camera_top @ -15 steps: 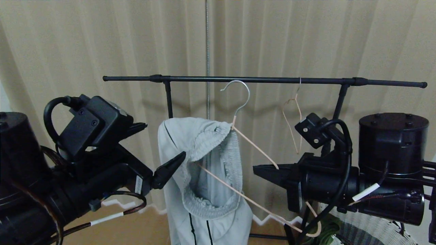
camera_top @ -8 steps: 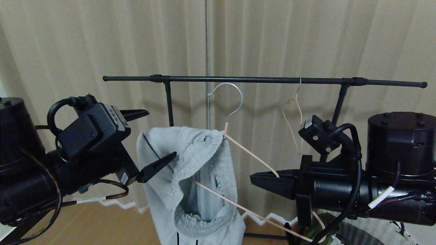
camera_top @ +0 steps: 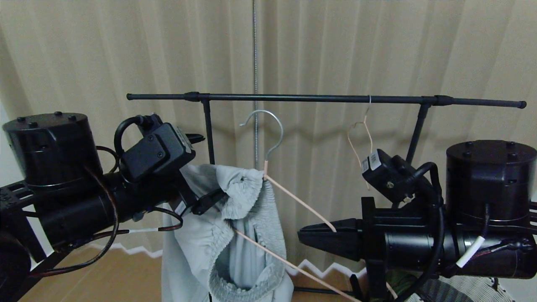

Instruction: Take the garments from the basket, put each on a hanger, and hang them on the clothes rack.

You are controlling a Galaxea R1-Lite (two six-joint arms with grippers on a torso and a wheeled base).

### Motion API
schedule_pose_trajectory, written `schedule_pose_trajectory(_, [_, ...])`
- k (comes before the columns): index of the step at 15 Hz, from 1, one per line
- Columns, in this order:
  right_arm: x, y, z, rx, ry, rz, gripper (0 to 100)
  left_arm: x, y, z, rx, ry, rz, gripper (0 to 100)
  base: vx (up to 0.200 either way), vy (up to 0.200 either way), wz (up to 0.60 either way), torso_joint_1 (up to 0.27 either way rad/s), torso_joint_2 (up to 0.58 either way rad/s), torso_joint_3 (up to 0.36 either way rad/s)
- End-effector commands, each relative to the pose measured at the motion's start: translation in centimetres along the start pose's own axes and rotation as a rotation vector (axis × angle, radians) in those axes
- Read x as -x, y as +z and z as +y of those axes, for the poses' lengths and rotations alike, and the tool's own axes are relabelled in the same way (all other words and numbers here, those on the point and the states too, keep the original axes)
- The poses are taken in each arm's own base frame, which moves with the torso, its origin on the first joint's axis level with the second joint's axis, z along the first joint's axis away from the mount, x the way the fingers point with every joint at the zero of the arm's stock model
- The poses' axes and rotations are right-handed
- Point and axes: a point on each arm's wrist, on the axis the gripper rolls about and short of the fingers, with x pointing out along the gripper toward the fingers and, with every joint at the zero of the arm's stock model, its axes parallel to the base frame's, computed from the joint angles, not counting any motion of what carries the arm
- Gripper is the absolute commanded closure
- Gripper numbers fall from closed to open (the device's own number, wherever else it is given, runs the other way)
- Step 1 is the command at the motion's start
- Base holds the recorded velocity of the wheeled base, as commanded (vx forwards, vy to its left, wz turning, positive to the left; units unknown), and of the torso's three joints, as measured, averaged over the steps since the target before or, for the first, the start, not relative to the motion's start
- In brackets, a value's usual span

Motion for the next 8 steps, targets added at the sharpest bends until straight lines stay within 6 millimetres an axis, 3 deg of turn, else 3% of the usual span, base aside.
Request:
schedule_pose_trajectory(1, [-0.02,-0.16,0.15,0.038,0.039,0.005,100,-0.59,-0.32,-0.69,0.004,-0.037,0.007,0,0.000,0.000,0.00,0.000,0.00,0.000])
schedule_pose_trajectory(7, [0.12,-0.41,0.68,0.085,0.130,0.009,100,-0.79,-0.20,-1.05,0.001,-0.070,-0.013,0,0.000,0.000,0.00,0.000,0.00,0.000])
schedule_pose_trajectory(8, [0.10,-0.51,0.77,0.100,0.144,0.011,100,-0.77,-0.24,-1.14,0.001,-0.074,-0.013,100,0.000,0.000,0.00,0.000,0.00,0.000])
